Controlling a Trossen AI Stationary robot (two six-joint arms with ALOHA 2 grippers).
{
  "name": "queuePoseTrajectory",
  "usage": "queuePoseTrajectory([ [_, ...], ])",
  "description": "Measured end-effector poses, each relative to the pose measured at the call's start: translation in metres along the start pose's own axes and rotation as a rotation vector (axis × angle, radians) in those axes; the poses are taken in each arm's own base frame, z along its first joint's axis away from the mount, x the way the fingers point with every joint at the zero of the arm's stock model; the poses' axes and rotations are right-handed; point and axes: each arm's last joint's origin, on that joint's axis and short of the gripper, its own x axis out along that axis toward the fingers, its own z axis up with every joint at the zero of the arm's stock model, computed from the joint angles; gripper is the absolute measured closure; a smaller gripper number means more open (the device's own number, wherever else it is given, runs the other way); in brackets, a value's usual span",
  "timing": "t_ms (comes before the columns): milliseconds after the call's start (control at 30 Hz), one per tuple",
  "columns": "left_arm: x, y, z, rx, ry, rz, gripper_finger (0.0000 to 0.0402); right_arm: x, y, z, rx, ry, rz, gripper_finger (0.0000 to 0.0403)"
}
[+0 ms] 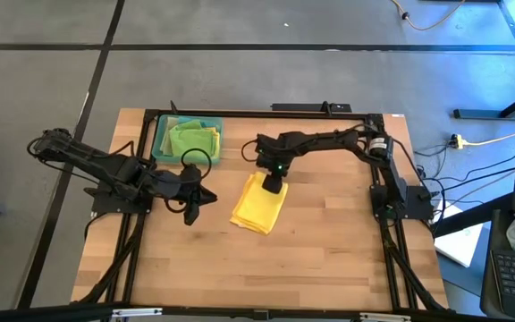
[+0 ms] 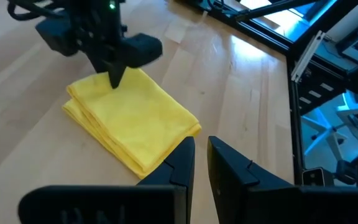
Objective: Fold microfiber towels
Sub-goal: Fold the yellow microfiber cloth
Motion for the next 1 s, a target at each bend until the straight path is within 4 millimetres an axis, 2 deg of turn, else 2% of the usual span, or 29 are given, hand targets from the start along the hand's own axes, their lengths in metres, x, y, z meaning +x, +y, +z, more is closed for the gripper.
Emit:
queuePoseTrajectory([
  [133, 0.000, 0.000, 0.000, -0.007, -0.004, 0.006, 0.0365, 0.006, 0.010, -0.001, -0.030, -0.001, -0.063, 0.0338],
  [233, 0.000, 0.000, 0.000, 0.002, -0.010, 0.014, 0.0365, 0.002, 0.010, 0.001, 0.000, 0.017, -0.066, 0.0387],
  [333, 0.000, 0.001, 0.001, 0.009, -0.024, 0.033, 0.0365, -0.016, 0.012, 0.005, 0.002, 0.034, -0.118, 0.0390],
  [400, 0.000, 0.002, 0.001, 0.010, -0.035, 0.051, 0.0365, -0.030, 0.016, 0.000, -0.011, 0.110, -0.222, 0.0393],
  [500, 0.000, 0.002, 0.001, 0.017, -0.049, 0.072, 0.0365, -0.068, 0.029, 0.017, -0.090, 0.017, -0.335, 0.0395],
  [567, 0.000, 0.003, 0.001, 0.022, -0.056, 0.083, 0.0365, -0.089, 0.037, 0.020, -0.119, 0.024, -0.371, 0.0395],
  [733, 0.000, 0.003, 0.003, 0.004, -0.086, 0.112, 0.0365, -0.109, 0.064, 0.027, -0.218, -0.005, -0.492, 0.0395],
  [833, 0.000, 0.002, 0.004, -0.009, -0.111, 0.110, 0.0365, -0.107, 0.079, 0.024, -0.254, 0.002, -0.517, 0.0395],
  [1000, 0.000, 0.001, 0.006, -0.061, -0.136, 0.101, 0.0365, -0.079, 0.108, 0.014, -0.311, -0.003, -0.510, 0.0395],
])
